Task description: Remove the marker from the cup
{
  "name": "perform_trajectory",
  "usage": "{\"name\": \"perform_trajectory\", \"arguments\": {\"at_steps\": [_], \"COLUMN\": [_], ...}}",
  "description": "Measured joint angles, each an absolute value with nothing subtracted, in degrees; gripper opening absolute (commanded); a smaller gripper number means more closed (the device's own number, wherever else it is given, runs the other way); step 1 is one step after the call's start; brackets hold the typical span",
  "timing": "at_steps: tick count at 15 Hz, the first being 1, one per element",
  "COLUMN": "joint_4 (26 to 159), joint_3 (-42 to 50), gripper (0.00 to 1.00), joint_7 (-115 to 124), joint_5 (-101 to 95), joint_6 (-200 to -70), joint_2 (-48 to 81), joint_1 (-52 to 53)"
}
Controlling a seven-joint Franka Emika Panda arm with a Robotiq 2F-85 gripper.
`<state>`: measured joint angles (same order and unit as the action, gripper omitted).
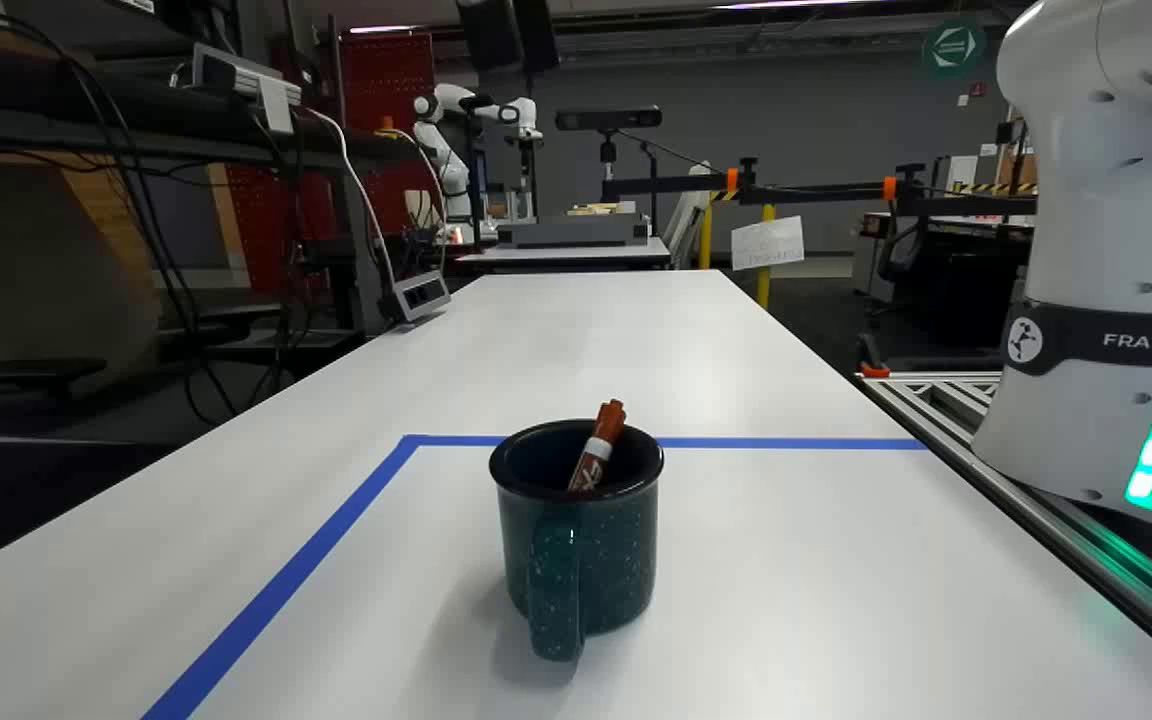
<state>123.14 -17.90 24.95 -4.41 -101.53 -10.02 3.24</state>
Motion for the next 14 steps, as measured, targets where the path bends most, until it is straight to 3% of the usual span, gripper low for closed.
{"name": "perform_trajectory", "arguments": {"at_steps": [7, 14], "joint_4": [122.99, 123.32], "joint_3": [-17.17, -15.38], "gripper": [1.00, 1.00], "joint_7": [24.41, 8.70], "joint_5": [-4.41, -5.21], "joint_6": [-101.58, -103.79], "joint_2": [-9.82, -4.12], "joint_1": [3.97, 7.32]}}
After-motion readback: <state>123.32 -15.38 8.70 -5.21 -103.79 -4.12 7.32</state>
